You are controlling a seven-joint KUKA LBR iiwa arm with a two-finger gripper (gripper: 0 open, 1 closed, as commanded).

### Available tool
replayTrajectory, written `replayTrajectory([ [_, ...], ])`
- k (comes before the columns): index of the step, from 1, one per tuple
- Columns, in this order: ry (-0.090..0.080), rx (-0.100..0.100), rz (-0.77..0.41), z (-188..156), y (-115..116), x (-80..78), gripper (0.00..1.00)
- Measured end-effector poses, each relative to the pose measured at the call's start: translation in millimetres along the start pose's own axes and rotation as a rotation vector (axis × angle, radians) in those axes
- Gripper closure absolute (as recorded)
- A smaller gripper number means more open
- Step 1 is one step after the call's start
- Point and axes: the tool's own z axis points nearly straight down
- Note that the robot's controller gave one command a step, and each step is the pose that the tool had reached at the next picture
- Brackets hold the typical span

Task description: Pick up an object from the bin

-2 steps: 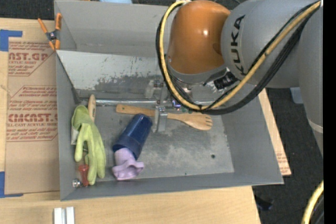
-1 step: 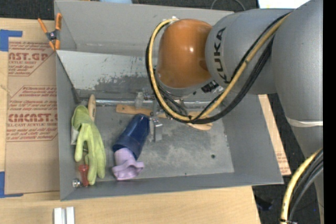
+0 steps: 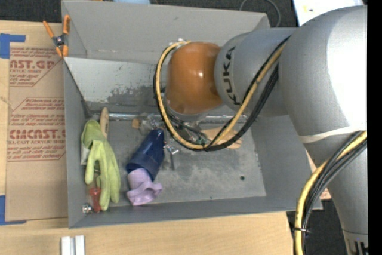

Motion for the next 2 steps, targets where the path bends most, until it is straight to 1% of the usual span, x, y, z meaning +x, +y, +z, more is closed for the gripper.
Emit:
replayTrajectory([
  [1, -0.005, 0.003, -0.257, -3.8, 9.1, -0.2, 0.0],
  [2, -0.006, 0.003, -0.389, -3.8, 23.4, -3.3, 0.0],
])
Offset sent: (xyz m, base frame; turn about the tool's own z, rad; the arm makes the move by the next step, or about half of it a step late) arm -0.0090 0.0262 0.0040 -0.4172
